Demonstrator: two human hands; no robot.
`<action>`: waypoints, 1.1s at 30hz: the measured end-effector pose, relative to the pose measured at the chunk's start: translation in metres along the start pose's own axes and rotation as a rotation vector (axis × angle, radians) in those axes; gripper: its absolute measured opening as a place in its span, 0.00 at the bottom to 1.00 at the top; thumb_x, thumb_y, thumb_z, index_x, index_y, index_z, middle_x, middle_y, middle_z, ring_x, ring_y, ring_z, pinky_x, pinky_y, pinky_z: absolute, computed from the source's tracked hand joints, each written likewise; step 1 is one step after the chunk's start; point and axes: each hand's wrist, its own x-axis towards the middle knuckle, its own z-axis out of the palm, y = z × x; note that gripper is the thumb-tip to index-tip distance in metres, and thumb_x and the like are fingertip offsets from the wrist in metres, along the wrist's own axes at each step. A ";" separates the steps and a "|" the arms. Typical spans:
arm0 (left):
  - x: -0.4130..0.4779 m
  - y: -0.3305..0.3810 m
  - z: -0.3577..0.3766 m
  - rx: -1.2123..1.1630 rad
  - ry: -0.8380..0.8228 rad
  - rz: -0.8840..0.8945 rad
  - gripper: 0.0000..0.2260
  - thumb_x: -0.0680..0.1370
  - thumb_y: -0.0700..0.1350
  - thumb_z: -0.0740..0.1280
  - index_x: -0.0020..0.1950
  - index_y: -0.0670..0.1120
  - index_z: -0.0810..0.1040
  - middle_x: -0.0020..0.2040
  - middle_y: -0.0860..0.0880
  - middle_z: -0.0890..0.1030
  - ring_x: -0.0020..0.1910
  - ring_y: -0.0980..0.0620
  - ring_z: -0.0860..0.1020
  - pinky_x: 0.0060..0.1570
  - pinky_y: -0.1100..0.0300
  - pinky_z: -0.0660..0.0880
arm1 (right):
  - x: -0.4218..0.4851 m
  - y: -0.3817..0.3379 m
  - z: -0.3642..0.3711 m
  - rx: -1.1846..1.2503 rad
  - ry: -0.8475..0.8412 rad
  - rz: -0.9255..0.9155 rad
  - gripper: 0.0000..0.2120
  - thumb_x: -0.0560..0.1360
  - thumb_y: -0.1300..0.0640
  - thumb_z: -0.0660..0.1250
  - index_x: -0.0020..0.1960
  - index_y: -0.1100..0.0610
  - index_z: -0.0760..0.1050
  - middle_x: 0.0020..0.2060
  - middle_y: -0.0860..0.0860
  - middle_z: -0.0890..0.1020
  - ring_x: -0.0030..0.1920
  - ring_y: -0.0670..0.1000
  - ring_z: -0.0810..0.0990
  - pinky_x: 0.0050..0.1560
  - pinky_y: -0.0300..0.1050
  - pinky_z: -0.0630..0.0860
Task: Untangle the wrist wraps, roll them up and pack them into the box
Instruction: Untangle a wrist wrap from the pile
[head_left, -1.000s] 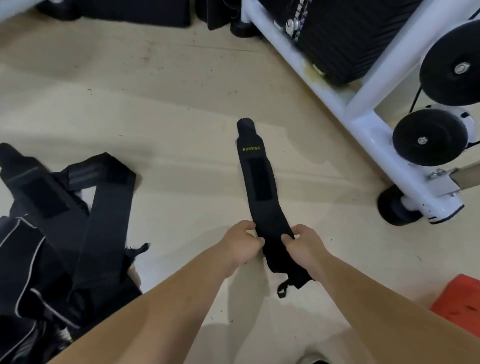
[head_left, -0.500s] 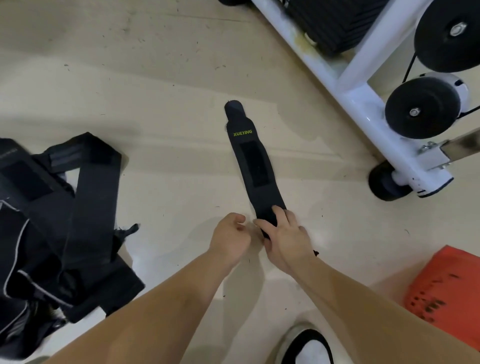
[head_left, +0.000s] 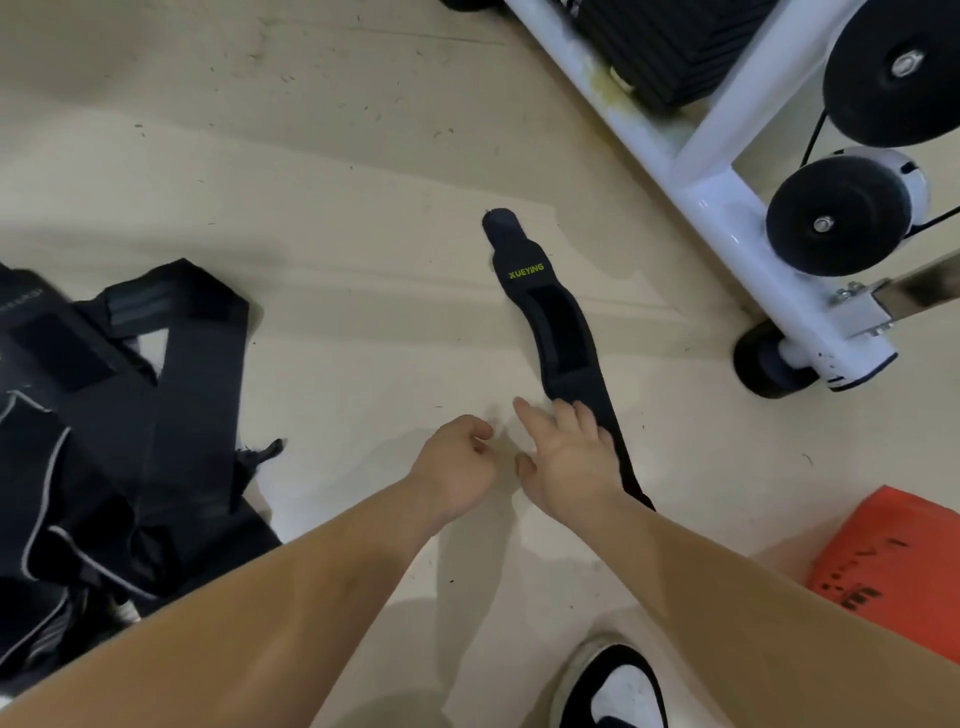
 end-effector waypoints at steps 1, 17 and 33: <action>-0.005 0.006 -0.009 0.062 -0.035 0.025 0.16 0.84 0.42 0.62 0.71 0.47 0.75 0.61 0.47 0.81 0.59 0.45 0.82 0.61 0.52 0.79 | 0.001 -0.014 -0.010 0.045 -0.036 -0.036 0.30 0.85 0.47 0.60 0.84 0.44 0.55 0.78 0.54 0.65 0.80 0.60 0.60 0.75 0.58 0.66; -0.179 -0.045 -0.267 0.335 0.151 0.077 0.14 0.85 0.48 0.64 0.71 0.47 0.75 0.54 0.50 0.82 0.54 0.48 0.83 0.54 0.57 0.79 | -0.049 -0.288 -0.186 -0.152 -0.173 -0.566 0.18 0.85 0.46 0.61 0.70 0.53 0.77 0.66 0.51 0.81 0.64 0.56 0.80 0.64 0.52 0.78; -0.126 -0.203 -0.307 -0.269 0.822 -0.303 0.08 0.81 0.47 0.66 0.60 0.52 0.75 0.56 0.53 0.81 0.53 0.49 0.81 0.58 0.50 0.79 | 0.016 -0.382 -0.058 0.507 -0.301 -0.360 0.12 0.86 0.53 0.62 0.67 0.51 0.78 0.60 0.51 0.83 0.60 0.53 0.82 0.61 0.47 0.78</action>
